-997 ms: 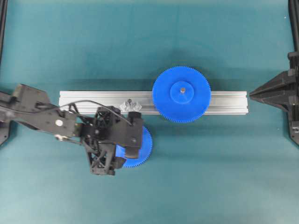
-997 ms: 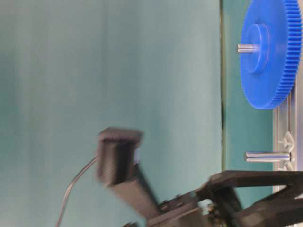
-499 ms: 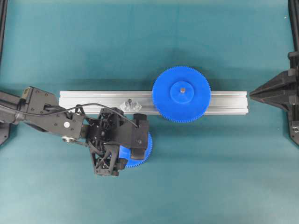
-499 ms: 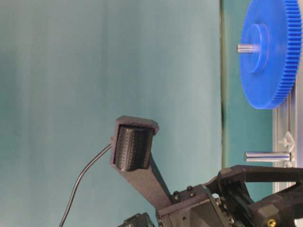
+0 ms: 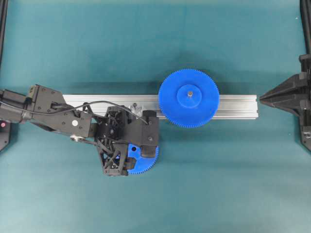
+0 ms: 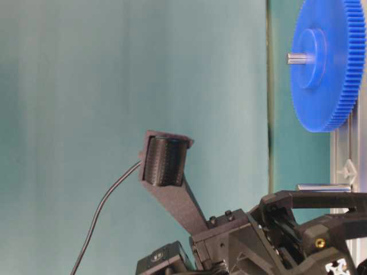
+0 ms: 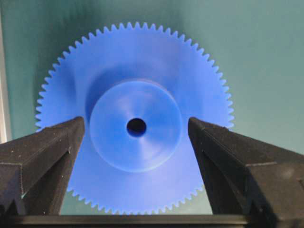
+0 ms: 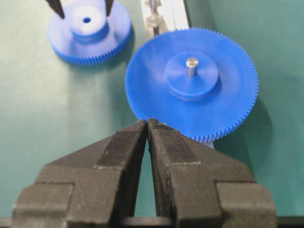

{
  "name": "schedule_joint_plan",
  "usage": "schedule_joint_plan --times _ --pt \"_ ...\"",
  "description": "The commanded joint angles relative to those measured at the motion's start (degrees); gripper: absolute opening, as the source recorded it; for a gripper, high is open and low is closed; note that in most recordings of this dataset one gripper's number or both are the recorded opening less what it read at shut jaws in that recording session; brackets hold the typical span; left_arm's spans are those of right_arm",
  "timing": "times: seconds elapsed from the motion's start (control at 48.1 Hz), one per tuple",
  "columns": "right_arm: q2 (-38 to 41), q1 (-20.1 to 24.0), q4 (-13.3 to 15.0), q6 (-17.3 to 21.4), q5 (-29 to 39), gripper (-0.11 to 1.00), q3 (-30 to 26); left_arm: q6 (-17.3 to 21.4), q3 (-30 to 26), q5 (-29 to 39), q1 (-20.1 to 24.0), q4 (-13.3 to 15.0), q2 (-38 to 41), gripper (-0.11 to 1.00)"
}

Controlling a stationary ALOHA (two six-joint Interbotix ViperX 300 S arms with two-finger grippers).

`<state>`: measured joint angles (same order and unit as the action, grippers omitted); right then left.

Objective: Insert the small gear onto the shaft.
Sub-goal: 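Lower the left gripper over the gear hub and close on it, then lift the small blue gear and carry it toward the left shaft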

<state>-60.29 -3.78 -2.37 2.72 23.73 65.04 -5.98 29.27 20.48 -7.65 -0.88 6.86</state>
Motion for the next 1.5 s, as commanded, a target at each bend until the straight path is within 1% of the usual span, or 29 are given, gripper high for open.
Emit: schedule_joint_plan --times 0.0,0.54,1.475 --pt "0.26 -0.26 0.09 0.53 -0.53 0.21 -0.44 0.0 -1.41 0.53 -0.26 -0.18 -0.7 0.89" --pt "0.26 -0.26 0.09 0.53 -0.62 0.21 -0.35 -0.35 -1.58 1.14 -0.26 -0.18 0.7 0.92" --pt "0.18 -0.18 0.09 0.53 -0.62 0.21 -0.18 -0.44 -1.93 1.14 -0.26 -0.18 2.55 0.92"
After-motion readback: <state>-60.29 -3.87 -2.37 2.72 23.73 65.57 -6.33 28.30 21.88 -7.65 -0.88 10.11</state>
